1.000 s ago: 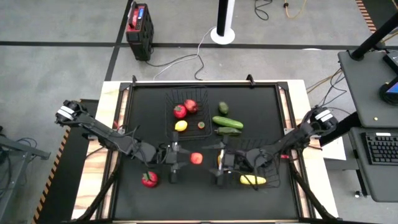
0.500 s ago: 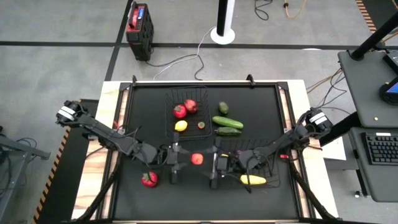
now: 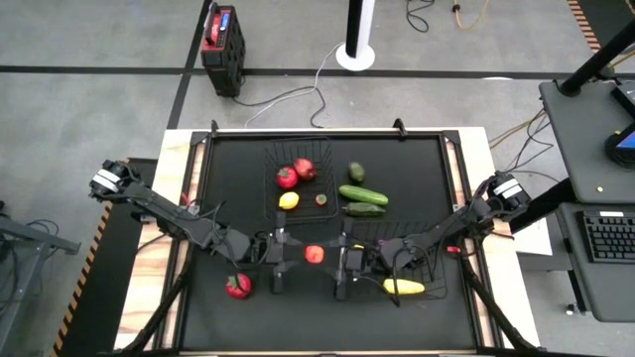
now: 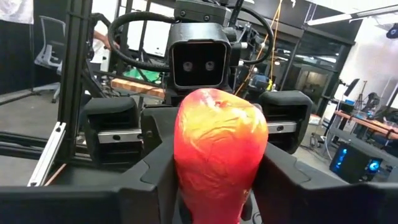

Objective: Sort produce into baskets
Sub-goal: Put the carrot into the bottom black wire basket

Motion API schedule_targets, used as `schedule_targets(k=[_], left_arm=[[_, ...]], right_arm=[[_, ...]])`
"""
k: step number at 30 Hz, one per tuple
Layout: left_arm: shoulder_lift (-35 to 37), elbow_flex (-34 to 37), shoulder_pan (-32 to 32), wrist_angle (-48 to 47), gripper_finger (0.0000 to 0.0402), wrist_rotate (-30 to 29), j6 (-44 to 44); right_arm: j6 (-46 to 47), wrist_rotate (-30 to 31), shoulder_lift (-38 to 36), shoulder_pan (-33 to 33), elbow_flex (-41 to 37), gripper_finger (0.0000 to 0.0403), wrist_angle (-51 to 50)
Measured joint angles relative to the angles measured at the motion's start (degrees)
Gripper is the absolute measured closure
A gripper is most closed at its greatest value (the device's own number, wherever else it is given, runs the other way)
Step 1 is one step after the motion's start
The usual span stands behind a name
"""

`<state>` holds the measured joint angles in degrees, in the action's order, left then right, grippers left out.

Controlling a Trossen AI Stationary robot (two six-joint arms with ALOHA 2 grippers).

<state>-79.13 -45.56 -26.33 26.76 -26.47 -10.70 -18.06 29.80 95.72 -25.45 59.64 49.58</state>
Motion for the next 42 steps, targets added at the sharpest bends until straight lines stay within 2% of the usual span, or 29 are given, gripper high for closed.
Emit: schedule_targets(k=[4,13,15,17,22,26,28,30,34,42], left_arm=[[0.0,0.0,0.02,0.0,0.0282,-0.03,0.5],[0.41,-0.08,0.07,-4.23,0.0183,-0.45,2.83],[0.64,-0.69,0.04,-7.47,0.0166,-0.71,3.88],[0.9,-1.67,-0.02,-12.1,0.0154,-0.87,5.47],[1.29,-6.66,-0.26,-27.07,0.0144,-1.6,11.47],[1.33,-10.62,-0.26,-37.06,0.0143,-1.67,15.05],[1.33,-12.04,-0.26,-40.05,0.0143,-1.69,15.73],[1.34,-13.02,-0.26,-41.96,0.0143,-1.7,15.96],[1.36,-14.23,-0.26,-44.04,0.0143,-1.75,16.19],[1.36,-17.46,-0.26,-50.13,0.0143,-2.35,19.55]], right_arm=[[0.0,0.0,0.0,0.0,0.0,0.0256,0.0],[0.49,0.16,-2.13,-0.04,0.83,0.0252,-3.12],[2.93,0.15,-4.1,-0.04,2.01,0.0253,-9.52],[7.28,0.19,-6.36,0.01,4.08,0.0252,-20.26],[20.02,0.09,-10.79,0.11,13.86,0.0251,-55.92],[30.97,-0.48,-10.94,0.11,23.07,0.0251,-85.17],[35.52,-2.3,-10.35,0.15,25.88,0.0251,-95.92],[38.59,-5.95,-10.02,0.24,26.35,0.0251,-102.19],[41.93,-12.99,-9.86,0.22,24.56,0.0251,-107.28],[46.04,-23.04,-9.84,0.22,15.16,0.0251,-109.12]])
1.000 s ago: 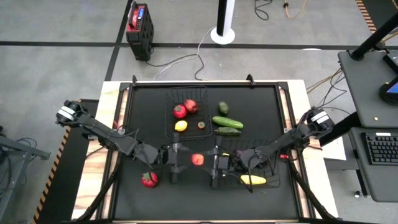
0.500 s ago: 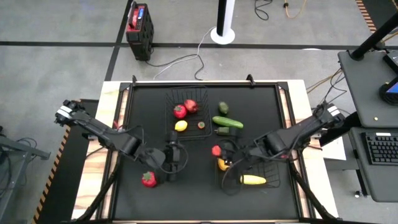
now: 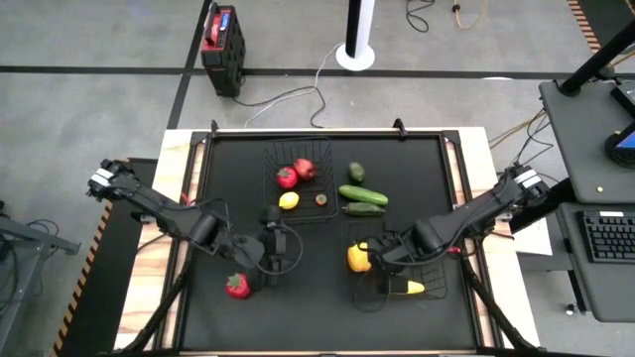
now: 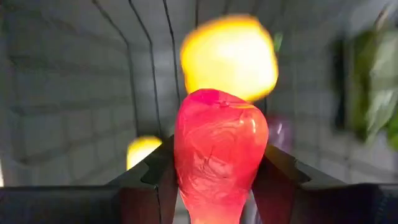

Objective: Sort produce into baskets
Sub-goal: Put the carrot into the bottom black wire basket

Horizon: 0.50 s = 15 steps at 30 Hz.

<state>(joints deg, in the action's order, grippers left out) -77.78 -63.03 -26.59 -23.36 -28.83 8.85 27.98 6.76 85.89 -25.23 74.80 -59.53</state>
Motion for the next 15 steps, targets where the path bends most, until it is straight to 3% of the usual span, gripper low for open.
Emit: schedule_targets(k=[7,15], left_arm=[[0.0,-1.54,-0.04,-3.78,0.0143,-0.63,1.26],[0.0,-1.79,-0.04,-4.73,0.0143,-0.67,1.33]], right_arm=[[2.93,-3.27,0.02,0.0,-8.63,0.0244,0.8],[2.92,-3.99,0.02,0.0,-12.95,0.0229,6.0]])
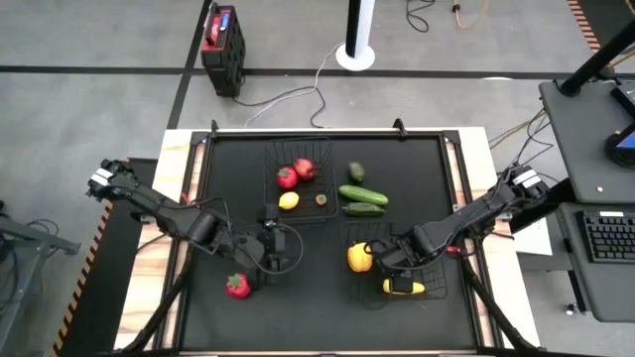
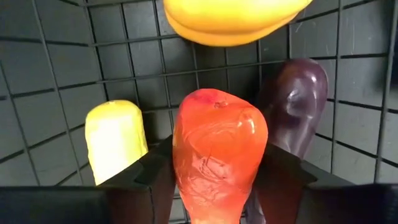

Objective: Sort produce into baskets
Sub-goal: Put the carrot into the bottom black wire basket, then put the tomato into the top black wire basket

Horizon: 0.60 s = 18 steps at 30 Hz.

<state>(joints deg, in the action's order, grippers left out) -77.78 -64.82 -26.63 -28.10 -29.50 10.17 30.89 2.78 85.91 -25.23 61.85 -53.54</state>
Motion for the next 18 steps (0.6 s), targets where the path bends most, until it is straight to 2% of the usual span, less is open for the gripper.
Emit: schedule_targets(k=[18], left_arm=[[-0.04,-0.07,-0.02,-2.58,0.0143,0.02,1.84]], right_arm=[[0.86,0.2,-0.09,0.0,-0.31,0.0191,0.26]])
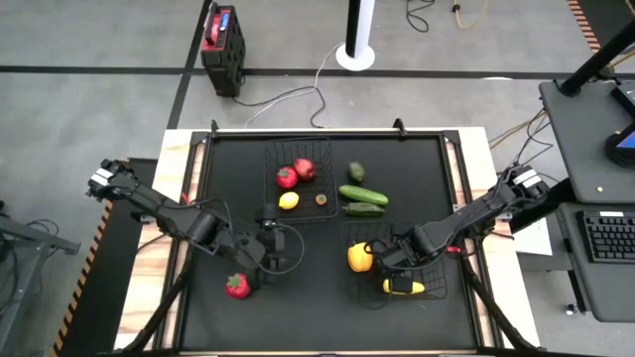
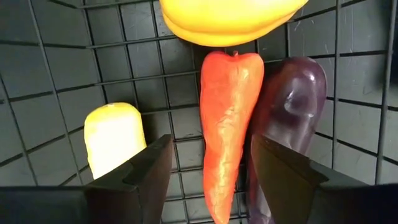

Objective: Sort produce into baskets
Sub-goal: Put the tomato into the top black wire basket

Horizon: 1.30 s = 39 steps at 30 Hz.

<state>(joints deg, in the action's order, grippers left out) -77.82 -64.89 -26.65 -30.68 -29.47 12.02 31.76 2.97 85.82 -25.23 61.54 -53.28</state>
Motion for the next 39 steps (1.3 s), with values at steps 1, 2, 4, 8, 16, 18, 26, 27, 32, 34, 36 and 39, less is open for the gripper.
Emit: schedule_targets(k=[1,2,4,8,16,18,26,27,32,34,36,39], left_arm=[[-0.01,-0.48,-0.02,-1.97,0.0143,0.14,1.12],[-0.02,-1.15,-0.04,-4.16,0.0143,0.66,2.59],[-0.02,-3.06,-0.04,-9.09,0.0143,2.78,6.42],[-0.02,-7.19,-0.47,-20.38,0.0143,9.39,14.86],[-0.68,-9.98,-4.26,-34.08,0.0143,27.02,31.72],[-0.74,-8.54,-6.47,-35.71,0.0143,28.53,34.84],[-0.76,-1.22,-16.07,-34.39,0.0143,28.94,44.35],[-0.76,-0.37,-17.34,-34.16,0.0143,27.93,44.92],[-0.79,2.22,-20.08,-33.88,0.0134,25.61,49.29],[-0.78,2.51,-20.11,-33.7,0.0124,25.33,49.72],[-0.78,2.68,-20.14,-32.85,0.0111,24.33,49.34],[-0.83,2.76,-20.17,-32.23,0.009,20.7,47.66]], right_arm=[[0.41,0.01,-0.12,0.0,0.01,0.0191,0.04],[0.81,-0.01,-0.32,0.0,0.02,0.0191,0.04],[1.64,0.01,-0.83,0.0,0.02,0.0191,0.12],[2.0,0.11,-1.86,0.0,0.04,0.0191,2.07],[1.12,1.56,-4.39,-0.01,0.09,0.0191,9.65],[0.8,1.59,-4.81,-0.02,0.09,0.0191,10.81],[0.65,1.57,-5.04,-0.02,0.09,0.0191,13.41],[0.67,1.56,-5.04,-0.02,0.09,0.0191,13.34],[0.73,1.59,-5.04,-0.02,0.1,0.0191,13.4],[0.75,1.59,-5.04,-0.02,0.09,0.0191,13.42],[0.77,1.57,-5.04,-0.02,0.09,0.0191,13.5],[0.8,1.59,-5.04,-0.02,0.09,0.0191,13.57]])
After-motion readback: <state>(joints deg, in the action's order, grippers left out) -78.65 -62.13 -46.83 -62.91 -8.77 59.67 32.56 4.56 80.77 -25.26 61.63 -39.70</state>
